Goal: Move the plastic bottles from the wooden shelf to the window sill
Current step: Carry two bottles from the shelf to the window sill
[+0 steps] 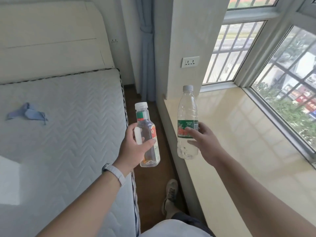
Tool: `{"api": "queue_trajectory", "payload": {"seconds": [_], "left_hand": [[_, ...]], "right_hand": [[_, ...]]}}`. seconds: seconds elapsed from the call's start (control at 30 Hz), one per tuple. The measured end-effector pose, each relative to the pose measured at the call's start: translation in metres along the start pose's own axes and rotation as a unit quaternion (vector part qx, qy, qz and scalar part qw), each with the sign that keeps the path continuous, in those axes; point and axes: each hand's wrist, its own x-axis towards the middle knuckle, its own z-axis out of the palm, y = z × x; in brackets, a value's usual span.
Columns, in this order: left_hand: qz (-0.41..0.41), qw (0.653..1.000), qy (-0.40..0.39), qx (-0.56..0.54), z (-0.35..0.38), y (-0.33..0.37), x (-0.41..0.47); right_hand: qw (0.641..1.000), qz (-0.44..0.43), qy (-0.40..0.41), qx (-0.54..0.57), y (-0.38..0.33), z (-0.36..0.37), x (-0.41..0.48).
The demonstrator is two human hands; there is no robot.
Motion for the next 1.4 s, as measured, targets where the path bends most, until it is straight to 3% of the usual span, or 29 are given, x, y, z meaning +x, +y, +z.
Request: {"api": "queue_trajectory", "payload": {"seconds": [0.67,1.03,1.4], "left_hand": [[0.023,0.999,-0.013,0.034,0.078,0.077,0.238],[0.035,0.993,-0.1,0.056,0.108,0.092,0.322],[0.043,0.985,-0.167,0.007,0.107,0.091,0.445]], "right_hand": [[0.999,0.005,0.011,0.037,-0.063,-0.063,0.234],[0.995,0.039,0.064,0.059,-0.053,-0.086,0.282],[0.988,0.044,0.143,0.041,-0.089,-0.075,0.374]]}}
